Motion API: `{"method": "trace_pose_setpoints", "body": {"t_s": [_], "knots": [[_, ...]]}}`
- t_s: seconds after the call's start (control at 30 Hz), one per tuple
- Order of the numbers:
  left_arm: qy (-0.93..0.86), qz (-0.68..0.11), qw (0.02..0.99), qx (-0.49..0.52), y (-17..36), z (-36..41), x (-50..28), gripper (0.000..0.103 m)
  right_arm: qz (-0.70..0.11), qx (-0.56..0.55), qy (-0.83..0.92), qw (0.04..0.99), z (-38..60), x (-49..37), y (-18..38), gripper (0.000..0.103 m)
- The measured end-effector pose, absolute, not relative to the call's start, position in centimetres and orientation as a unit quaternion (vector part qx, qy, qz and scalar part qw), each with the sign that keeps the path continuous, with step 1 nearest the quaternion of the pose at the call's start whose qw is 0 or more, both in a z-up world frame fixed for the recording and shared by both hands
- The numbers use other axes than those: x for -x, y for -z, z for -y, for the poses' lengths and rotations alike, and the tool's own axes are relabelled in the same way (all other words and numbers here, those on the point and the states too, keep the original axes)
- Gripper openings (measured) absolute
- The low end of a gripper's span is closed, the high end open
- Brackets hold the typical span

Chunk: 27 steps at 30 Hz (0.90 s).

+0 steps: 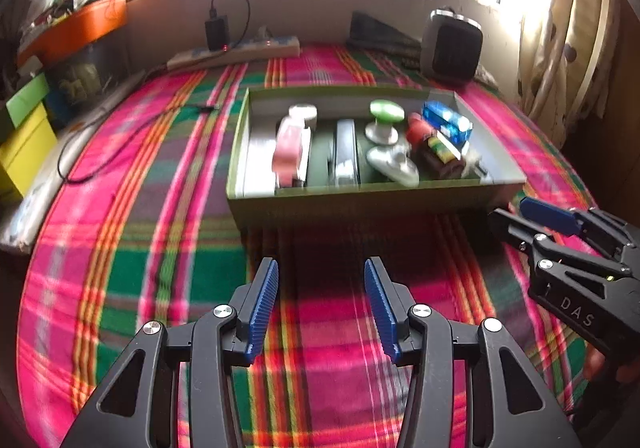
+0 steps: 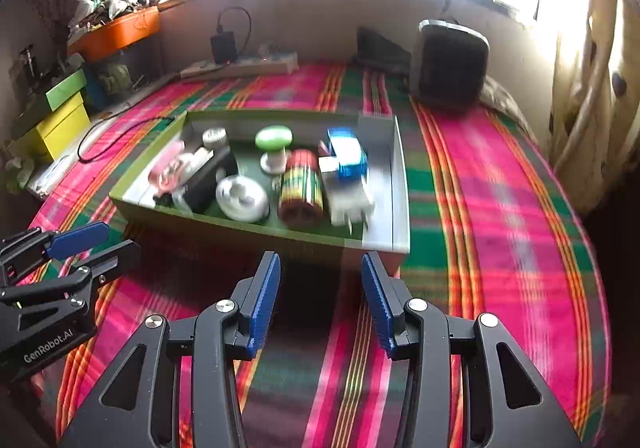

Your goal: Organize rigid objects

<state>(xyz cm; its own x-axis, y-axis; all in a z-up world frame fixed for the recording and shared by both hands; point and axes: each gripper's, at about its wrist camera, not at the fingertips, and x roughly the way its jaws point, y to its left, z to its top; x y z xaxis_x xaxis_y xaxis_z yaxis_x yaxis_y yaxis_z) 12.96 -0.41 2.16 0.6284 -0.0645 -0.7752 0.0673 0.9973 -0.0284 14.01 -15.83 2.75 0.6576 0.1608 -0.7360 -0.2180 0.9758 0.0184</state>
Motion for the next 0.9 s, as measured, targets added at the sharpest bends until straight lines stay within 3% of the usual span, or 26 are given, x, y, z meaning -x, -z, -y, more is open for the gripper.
{"method": "trace_pose_setpoints", "body": {"t_s": [0.2, 0.3, 0.67, 0.9], "knots": [[0.036, -0.44, 0.897, 0.003, -1.1, 0.6, -12.0, 0.045, -0.412, 0.038, -0.092, 0.906, 16.0, -12.7, -1.8, 0.045], [0.032, -0.439, 0.898, 0.003, -1.0, 0.6, -11.7, 0.045, -0.422, 0.039, -0.085, 0.902, 16.1, -12.2, -1.3, 0.057], [-0.002, -0.43, 0.903, -0.011, -0.9, 1.7, -10.8, 0.049, -0.435, 0.032, -0.07, 0.897, 16.8, -10.8, -0.4, 0.059], [-0.009, -0.431, 0.902, -0.012, -1.0, 1.7, -11.0, 0.05, -0.438, 0.027, -0.059, 0.896, 17.2, -10.7, -0.3, 0.067]]}}
